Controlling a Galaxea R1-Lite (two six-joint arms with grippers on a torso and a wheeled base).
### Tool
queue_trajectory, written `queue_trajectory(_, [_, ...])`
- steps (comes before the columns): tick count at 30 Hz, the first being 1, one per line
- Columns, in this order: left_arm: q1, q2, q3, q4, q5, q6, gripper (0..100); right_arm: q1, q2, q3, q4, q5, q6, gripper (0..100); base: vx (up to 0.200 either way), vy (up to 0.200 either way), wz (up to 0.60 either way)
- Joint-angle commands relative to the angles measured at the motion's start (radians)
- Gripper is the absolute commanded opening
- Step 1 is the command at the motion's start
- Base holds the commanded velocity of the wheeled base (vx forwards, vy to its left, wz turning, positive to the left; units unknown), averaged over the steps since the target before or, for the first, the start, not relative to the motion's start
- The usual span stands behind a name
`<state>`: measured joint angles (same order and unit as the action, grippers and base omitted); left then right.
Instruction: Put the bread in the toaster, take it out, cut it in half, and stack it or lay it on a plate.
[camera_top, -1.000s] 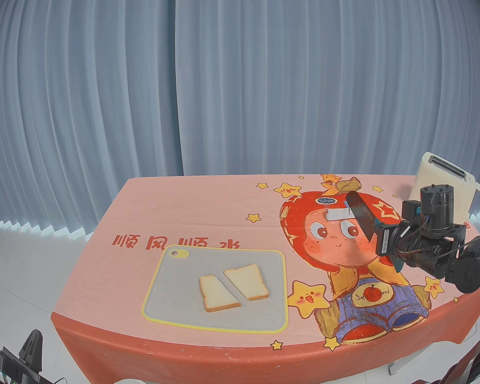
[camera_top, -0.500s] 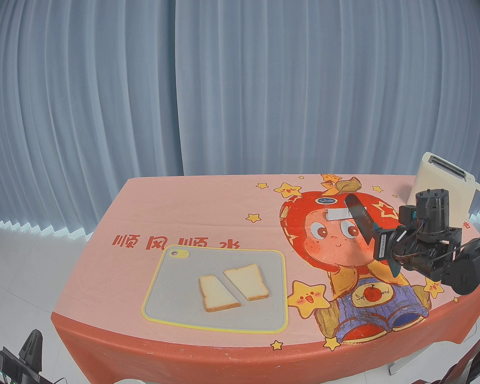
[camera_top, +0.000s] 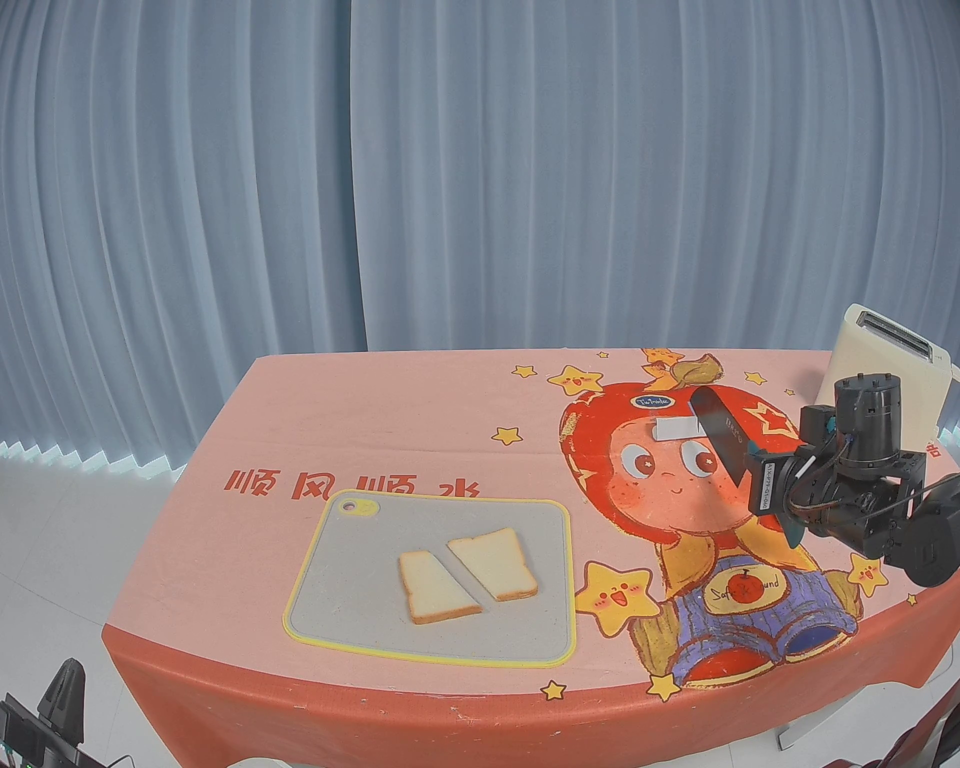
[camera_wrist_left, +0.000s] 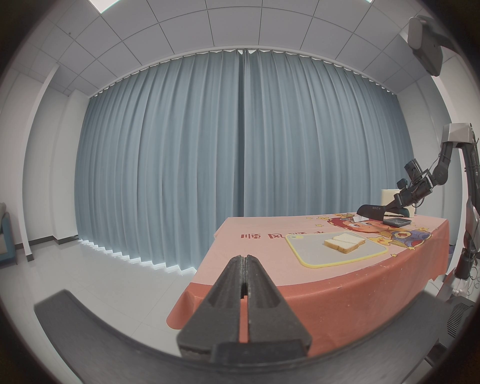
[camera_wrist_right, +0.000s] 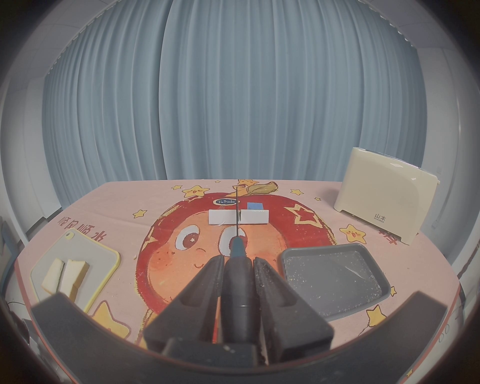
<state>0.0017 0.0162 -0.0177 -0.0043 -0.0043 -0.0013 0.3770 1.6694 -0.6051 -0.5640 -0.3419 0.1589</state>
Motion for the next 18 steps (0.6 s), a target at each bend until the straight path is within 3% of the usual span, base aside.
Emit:
queue_trajectory(1, [0.000,-0.013,0.018,0.000,0.000,0.000,0,-0.003,-0.003,-0.002,0.000,0.000,-0.001,0,0.000,0.000,0.00])
queue_trajectory(18, [0.001,-0.013,0.018,0.000,0.000,0.000,0,-0.003,0.000,-0.002,0.000,0.000,0.001,0,0.000,0.000,0.00])
